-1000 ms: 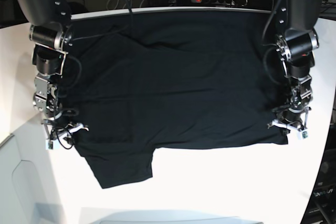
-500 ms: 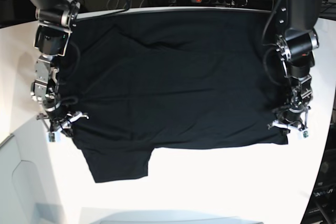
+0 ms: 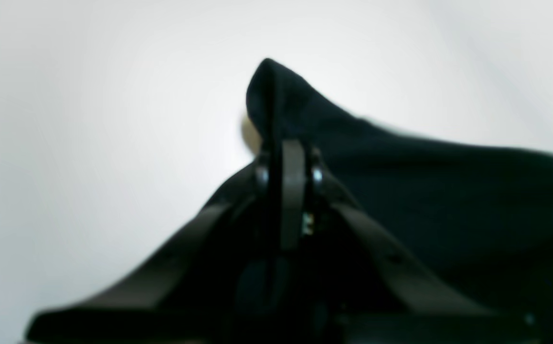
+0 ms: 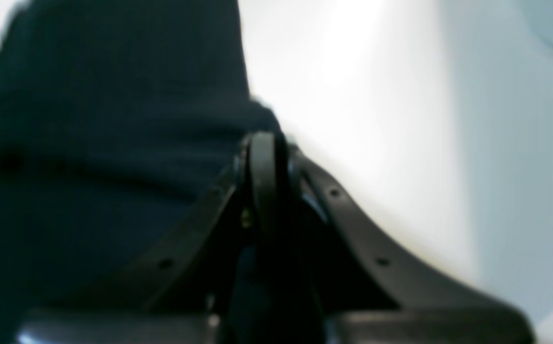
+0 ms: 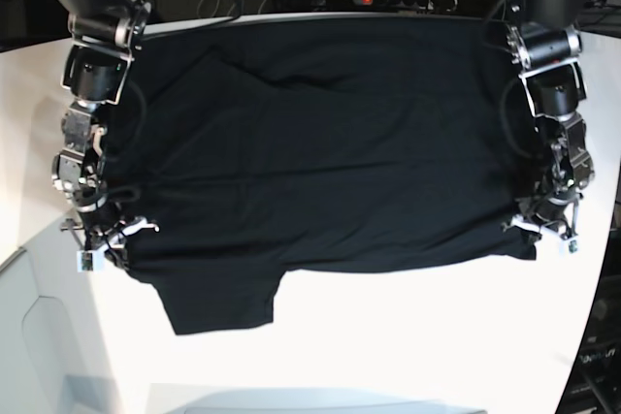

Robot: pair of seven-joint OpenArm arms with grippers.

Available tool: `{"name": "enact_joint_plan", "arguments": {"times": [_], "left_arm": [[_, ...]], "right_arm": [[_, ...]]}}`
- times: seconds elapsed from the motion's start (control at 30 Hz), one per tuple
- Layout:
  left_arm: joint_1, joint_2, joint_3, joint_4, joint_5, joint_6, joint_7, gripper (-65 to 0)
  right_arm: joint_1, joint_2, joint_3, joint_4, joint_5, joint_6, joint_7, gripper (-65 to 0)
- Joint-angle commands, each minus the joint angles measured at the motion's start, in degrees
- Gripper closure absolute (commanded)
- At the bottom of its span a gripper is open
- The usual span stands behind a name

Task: Fold the T-shirt properly
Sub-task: 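Grasp the hem corners and lift them toward the shoulder edge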

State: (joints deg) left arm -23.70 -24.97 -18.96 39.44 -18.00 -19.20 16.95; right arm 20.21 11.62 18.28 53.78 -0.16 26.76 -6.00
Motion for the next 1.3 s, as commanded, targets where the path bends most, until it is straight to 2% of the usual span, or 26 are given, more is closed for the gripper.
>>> {"name": "enact_joint_plan", "arguments": {"times": [0.0, 0.13, 0.3, 0.4, 0.6, 0.77, 0.9, 0.97, 1.1, 1.27], "left_arm": [[-0.3, -0.6, -0.2, 4.2, -1.0, -0.2, -0.8, -0.1], [4.1, -0.1, -1.7, 13.1, -5.1, -0.1, 2.0, -0.1], [5.9, 0.1, -8.3, 16.6, -6.5, -0.4, 6.6, -0.1], [6.2, 0.2, -10.0, 17.0, -6.5, -0.5, 8.3, -0.1], [8.6, 0.2, -12.4, 17.9, -6.5, -0.6, 8.7, -0.1], [14.0, 0.4, -12.3, 21.2, -6.6, -0.6, 8.7, -0.1], [17.7, 1.8, -14.3, 24.7, -6.6, -0.6, 8.6, -0.1], [19.4, 2.2, -16.4, 26.8, -6.6, -0.6, 8.7, -0.1], [22.6, 5.0, -20.4, 31.1, -6.6, -0.6, 8.9, -0.1], [24.5, 6.7, -22.2, 32.2, -6.5, -0.6, 11.7, -0.1]], "right_arm": [[0.9, -0.1, 0.7, 2.3, 0.5, 0.0, 1.5, 0.0], [-0.3, -0.7, 2.4, 5.3, 0.5, 0.2, 1.4, 0.0], [-3.4, -0.7, 2.7, 8.4, 0.5, 0.3, 1.5, 0.0], [-5.9, -0.8, 2.7, 12.0, 0.6, 0.3, 1.5, 0.0], [-10.4, -1.5, 3.7, 16.8, 0.6, 0.3, 1.6, 0.0], [-13.3, -1.5, 3.8, 17.2, 0.6, 0.3, 1.6, 0.0], [-16.6, -1.6, 3.8, 21.0, 0.6, 0.3, 1.6, 0.0], [-18.1, -2.8, 3.8, 23.5, 0.6, 0.3, 1.6, 0.0], [-20.3, -3.2, 3.8, 27.1, 0.6, 0.4, 1.6, 0.0], [-22.3, -3.0, 3.9, 27.5, 0.6, 0.4, 1.6, 0.0]]}}
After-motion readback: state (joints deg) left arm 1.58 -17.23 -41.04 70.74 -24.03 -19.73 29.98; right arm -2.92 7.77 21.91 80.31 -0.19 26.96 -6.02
